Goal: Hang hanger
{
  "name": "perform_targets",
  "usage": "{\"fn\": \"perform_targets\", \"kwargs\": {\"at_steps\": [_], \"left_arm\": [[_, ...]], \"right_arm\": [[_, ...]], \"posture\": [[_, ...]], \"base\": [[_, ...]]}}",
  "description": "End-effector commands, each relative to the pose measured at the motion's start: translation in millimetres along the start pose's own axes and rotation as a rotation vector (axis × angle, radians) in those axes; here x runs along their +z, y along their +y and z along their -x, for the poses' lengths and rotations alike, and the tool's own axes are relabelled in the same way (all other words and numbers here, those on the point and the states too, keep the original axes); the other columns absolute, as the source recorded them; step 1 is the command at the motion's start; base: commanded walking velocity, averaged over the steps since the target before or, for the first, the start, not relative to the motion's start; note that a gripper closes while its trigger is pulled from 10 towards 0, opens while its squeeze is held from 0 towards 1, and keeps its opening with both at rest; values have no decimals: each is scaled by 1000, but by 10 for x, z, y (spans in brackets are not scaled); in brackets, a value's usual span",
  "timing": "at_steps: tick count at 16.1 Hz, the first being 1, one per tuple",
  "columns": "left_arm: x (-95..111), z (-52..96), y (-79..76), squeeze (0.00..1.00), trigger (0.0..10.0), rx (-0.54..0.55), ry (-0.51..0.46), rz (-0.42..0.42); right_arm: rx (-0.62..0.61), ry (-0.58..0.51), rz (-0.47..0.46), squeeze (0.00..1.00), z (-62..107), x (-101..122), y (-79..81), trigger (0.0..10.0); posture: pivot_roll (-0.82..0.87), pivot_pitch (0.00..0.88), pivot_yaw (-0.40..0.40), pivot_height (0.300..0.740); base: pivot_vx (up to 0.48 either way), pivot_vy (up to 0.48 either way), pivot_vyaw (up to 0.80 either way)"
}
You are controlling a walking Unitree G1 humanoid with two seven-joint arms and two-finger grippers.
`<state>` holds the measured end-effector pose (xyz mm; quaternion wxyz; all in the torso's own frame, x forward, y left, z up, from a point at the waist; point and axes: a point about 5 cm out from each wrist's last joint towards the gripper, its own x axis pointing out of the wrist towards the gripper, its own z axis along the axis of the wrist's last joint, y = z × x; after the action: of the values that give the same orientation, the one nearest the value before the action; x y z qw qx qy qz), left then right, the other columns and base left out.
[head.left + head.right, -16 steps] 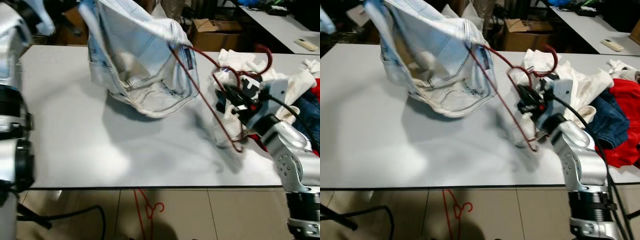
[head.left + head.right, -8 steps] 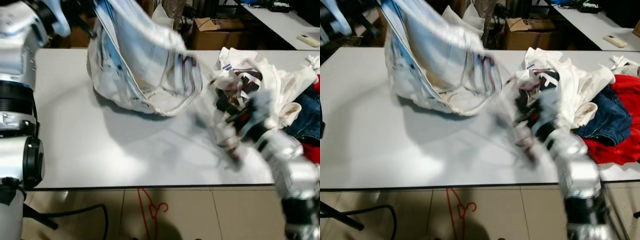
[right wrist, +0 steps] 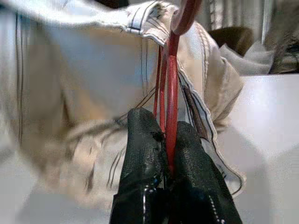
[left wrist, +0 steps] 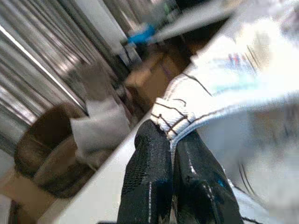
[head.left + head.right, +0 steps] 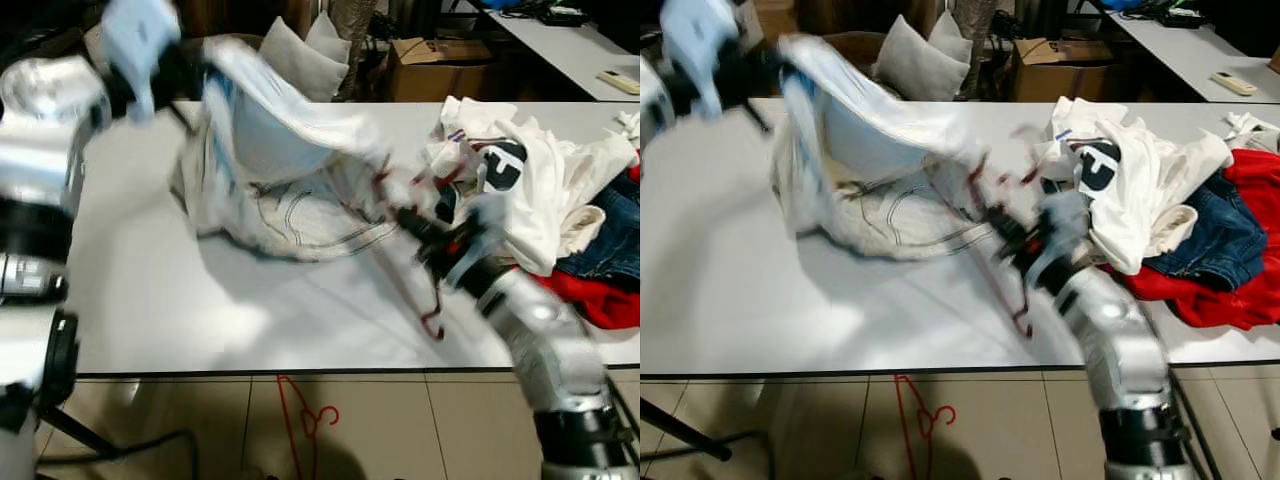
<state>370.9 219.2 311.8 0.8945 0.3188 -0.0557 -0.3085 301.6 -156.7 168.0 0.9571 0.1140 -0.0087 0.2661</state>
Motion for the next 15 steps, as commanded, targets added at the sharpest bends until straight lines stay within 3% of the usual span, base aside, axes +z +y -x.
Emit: {"fn": "perform_targets", "kwargs": {"at_steps": [1,4,8,10,12,14,15], "left_arm": [[-42,29,-42,0,0,-39,52,-74],[-320,101,-177,0,0,-83,178,-138],[-362,114,-347,0,0,-157,160,-109],[-364,109,-377,0,0,-142,132,-77],[-206,78,-422,0,0,-157,-6,98],[43,68,-417,0,0,-215,-152,240],[242,57,-437,0,0,-302,-244,301]], "right_arm": [[6,-64,-54,0,13,125,-6,10000],[18,-136,-209,0,32,185,6,10000],[15,-131,-233,0,18,165,20,10000],[10,-133,-253,0,10,170,16,10000],[-6,-113,-233,0,-24,134,19,10000],[-111,-127,-281,0,-180,99,-21,10000],[-191,-145,-340,0,-354,78,-34,10000]], "posture": [[-63,0,54,740],[-66,0,55,740],[-62,0,51,740],[-64,0,51,740],[-65,0,53,740],[-61,0,63,740],[-53,0,69,740]], "base": [[0,0,0],[0,0,0],[0,0,0],[0,0,0],[0,0,0],[0,0,0],[0,0,0]]}}
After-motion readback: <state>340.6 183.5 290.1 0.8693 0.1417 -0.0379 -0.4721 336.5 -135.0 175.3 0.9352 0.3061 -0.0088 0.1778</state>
